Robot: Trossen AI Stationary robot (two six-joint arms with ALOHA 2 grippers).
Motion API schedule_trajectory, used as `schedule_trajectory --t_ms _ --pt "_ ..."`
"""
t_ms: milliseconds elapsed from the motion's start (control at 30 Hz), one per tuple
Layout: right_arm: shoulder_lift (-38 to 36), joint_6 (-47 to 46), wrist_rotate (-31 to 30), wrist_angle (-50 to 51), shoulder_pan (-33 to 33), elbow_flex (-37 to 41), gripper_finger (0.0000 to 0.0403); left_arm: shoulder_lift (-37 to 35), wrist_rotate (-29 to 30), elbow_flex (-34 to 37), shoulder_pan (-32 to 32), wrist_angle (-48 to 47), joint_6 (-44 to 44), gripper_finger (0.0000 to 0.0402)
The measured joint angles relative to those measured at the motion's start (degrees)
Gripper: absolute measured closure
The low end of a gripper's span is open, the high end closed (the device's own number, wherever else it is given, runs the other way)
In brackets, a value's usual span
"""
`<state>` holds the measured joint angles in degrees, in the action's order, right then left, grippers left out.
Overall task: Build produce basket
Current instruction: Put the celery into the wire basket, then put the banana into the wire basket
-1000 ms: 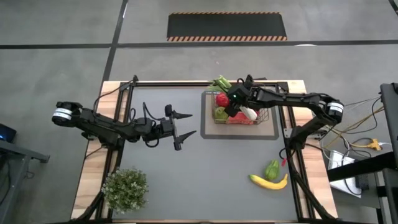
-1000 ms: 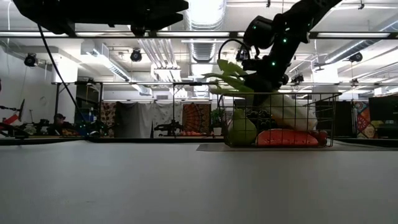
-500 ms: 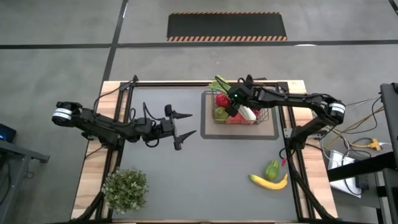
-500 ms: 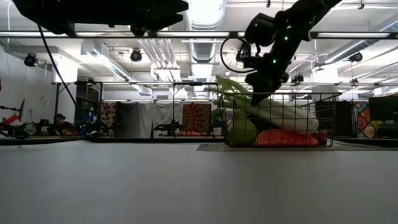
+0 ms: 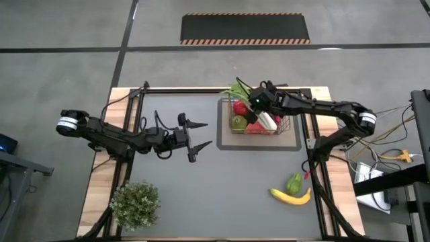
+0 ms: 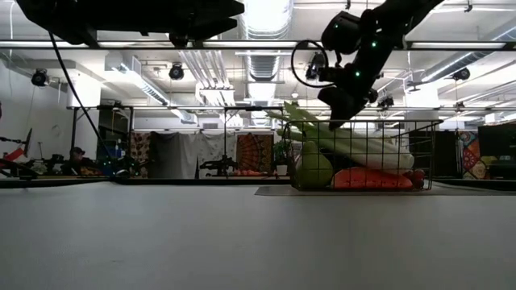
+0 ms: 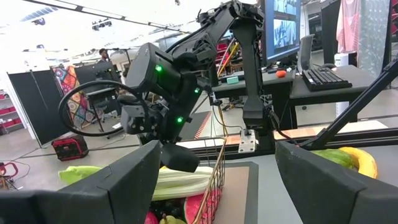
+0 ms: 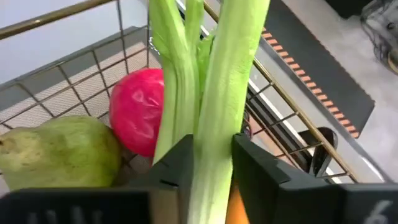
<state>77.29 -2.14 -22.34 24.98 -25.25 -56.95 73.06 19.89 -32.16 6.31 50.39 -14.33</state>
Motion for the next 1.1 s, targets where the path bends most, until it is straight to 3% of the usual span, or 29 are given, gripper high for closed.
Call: schedule_trajectory --t_ms 200,367,633,800,1100 --pt "1.2 -2.3 2.1 -0.2 -0.3 0.0 0.0386 0.0 0.0 0.0 0.0 -0.4 0.0 0.0103" --pt "1.6 -1.5 7.0 -0.4 -0.3 0.0 0.0394 0.0 0.0 0.0 0.0 -0.4 0.0 0.0103" --pt "0.1 -1.9 7.4 3.1 -0.3 -2.0 0.0393 0.0 0.0 0.0 0.0 -0.4 0.0 0.0103" --pt "0.1 -4.1 7.5 9.5 -0.3 -6.0 0.0368 0.0 0.0 0.2 0.0 -0.4 0.0 0.0103" --pt "0.0 -10.0 9.6 26.8 1.9 -17.2 0.028 0.0 0.0 0.2 0.0 -0.4 0.4 0.0103"
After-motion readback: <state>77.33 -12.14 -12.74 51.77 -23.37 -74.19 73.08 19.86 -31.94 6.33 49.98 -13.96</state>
